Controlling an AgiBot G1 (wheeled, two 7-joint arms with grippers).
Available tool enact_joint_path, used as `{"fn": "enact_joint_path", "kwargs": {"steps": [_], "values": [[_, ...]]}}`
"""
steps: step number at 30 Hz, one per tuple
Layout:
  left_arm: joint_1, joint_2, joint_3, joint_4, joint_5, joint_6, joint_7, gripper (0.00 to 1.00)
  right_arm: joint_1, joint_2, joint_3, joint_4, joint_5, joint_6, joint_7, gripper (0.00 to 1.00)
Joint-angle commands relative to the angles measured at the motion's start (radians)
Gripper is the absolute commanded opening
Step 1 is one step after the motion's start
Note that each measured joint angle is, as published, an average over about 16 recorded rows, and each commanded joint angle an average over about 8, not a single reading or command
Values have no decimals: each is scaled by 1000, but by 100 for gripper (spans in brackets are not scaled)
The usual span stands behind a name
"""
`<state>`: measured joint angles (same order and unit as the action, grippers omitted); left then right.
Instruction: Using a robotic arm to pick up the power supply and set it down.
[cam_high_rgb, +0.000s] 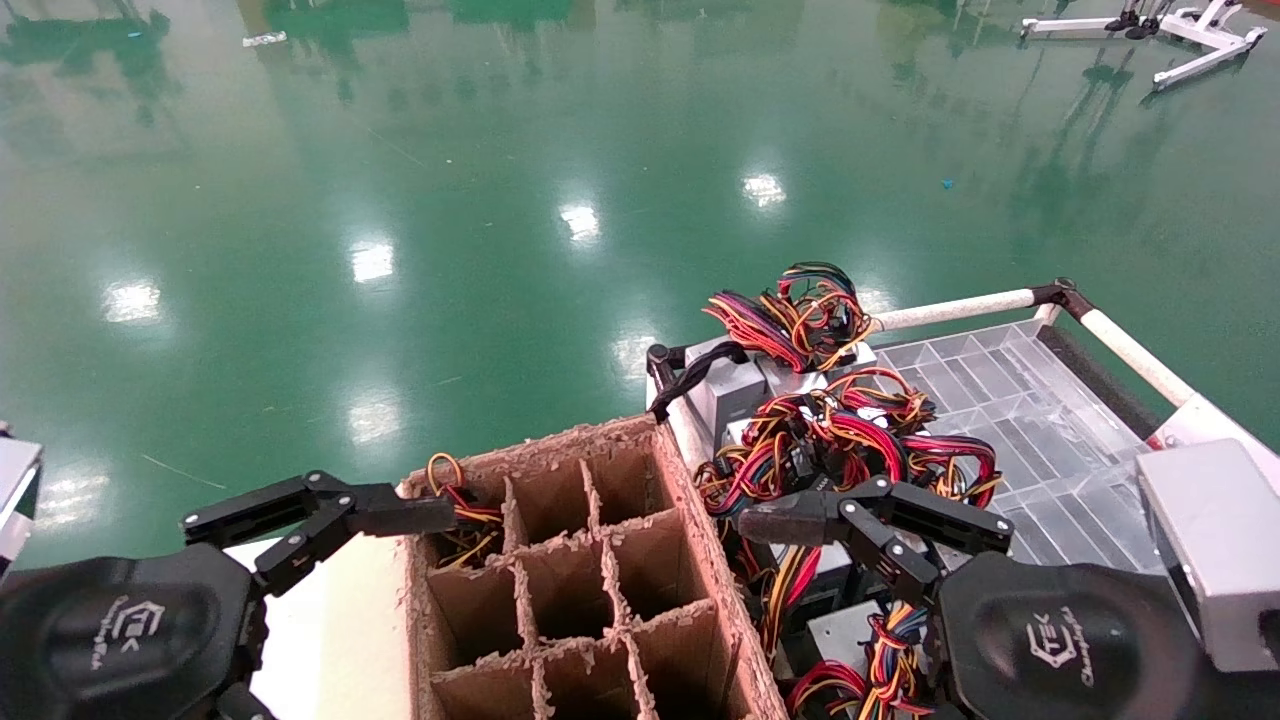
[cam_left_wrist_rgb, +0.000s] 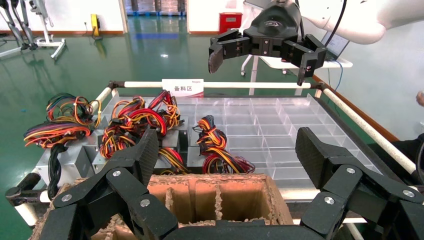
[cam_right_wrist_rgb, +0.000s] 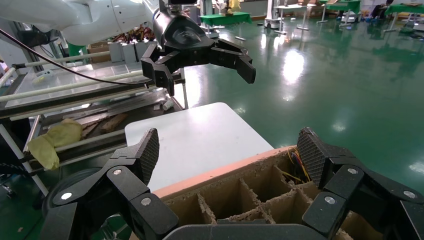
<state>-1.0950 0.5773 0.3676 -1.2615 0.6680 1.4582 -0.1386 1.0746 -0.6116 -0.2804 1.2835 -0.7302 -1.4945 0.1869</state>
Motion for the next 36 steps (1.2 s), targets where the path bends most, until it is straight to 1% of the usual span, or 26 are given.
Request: {"fn": "enact_joint_path", "kwargs": {"steps": [1,2,3,4,7,8,30,33,36], "values": [[0,0,0,0,0,0,0,70,0,0,0,0,0,0,0,100],[0,0,0,0,0,0,0,58,0,0,0,0,0,0,0,100],[0,0,0,0,0,0,0,50,0,0,0,0,0,0,0,100],[0,0,0,0,0,0,0,44,0,0,0,0,0,0,0,100],[0,0,0,0,0,0,0,6,0,0,0,0,0,0,0,100],[0,0,0,0,0,0,0,0,0,0,0,0,0,0,0,100],[0,0,0,0,0,0,0,0,1,0,0,0,-2,1,-1,100],[0,0,0,0,0,0,0,0,8,-7,-5,-6,-14,8,-2,100],[0,0,0,0,0,0,0,0,28,-29,-18,-25,-47,29,-6,100]]}}
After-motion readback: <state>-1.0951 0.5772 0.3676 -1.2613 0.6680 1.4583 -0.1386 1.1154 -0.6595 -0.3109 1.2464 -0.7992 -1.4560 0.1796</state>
